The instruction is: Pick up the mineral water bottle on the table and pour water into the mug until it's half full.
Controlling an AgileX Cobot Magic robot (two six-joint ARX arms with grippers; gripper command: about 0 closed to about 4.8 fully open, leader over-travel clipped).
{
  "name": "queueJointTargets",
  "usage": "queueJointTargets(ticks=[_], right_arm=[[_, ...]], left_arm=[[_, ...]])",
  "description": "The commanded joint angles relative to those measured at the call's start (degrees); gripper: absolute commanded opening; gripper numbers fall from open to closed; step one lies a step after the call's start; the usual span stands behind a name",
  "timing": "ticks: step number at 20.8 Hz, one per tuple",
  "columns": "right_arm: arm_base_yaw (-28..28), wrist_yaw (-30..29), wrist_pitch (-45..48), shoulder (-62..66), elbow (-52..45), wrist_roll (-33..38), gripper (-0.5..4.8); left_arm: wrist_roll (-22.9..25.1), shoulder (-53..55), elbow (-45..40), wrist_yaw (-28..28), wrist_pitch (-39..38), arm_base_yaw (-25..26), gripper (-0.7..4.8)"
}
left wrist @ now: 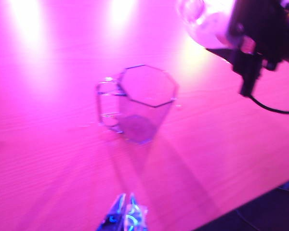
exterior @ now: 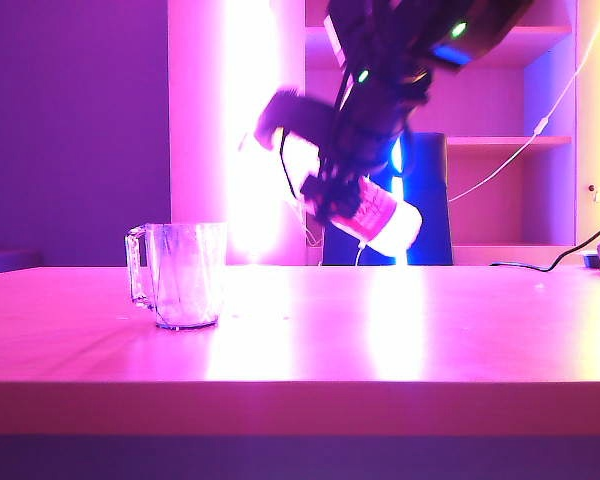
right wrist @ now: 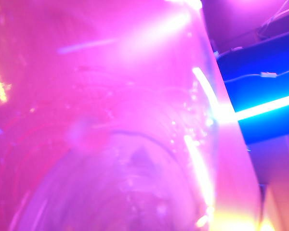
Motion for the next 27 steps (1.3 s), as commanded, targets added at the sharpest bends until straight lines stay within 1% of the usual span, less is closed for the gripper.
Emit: queueJointTargets(ticks=[1, 4, 12, 16, 22, 24, 26, 27], right_arm=[[1.31, 4.7, -1.77, 1.7, 2.82, -7.28, 2.42], [2.67, 6.43, -1.81, 2.1, 3.02, -13.57, 2.42], [4.52, 13.57, 0.61, 2.08, 3.02, -23.1, 2.42], [5.46, 15.91, 4.31, 2.03, 3.06, -26.73, 2.42], [6.29, 19.74, 6.82, 1.95, 3.06, -32.13, 2.43], [6.75, 20.26, 8.22, 1.92, 3.06, -32.63, 2.43], [6.91, 21.29, 9.94, 1.92, 3.06, -35.34, 2.43], [7.21, 21.27, 10.34, 1.92, 3.06, -35.52, 2.43]], left_arm=[[0.02, -0.09, 0.26, -1.25, 0.31, 0.04, -0.04], [0.02, -0.09, 0.24, -1.25, 0.26, 0.02, -0.04], [0.04, -0.09, 0.24, -1.25, -0.31, 0.02, -0.04], [0.07, -0.09, 0.24, -1.25, -0.96, 0.02, -0.04], [0.44, -0.09, 0.24, -1.27, -2.62, 0.02, -0.04], [0.44, -0.09, 0.24, -1.27, -2.73, 0.02, -0.04], [0.44, -0.09, 0.24, -1.27, -2.69, 0.02, -0.04], [0.44, -0.09, 0.24, -1.27, -2.69, 0.02, -0.04]])
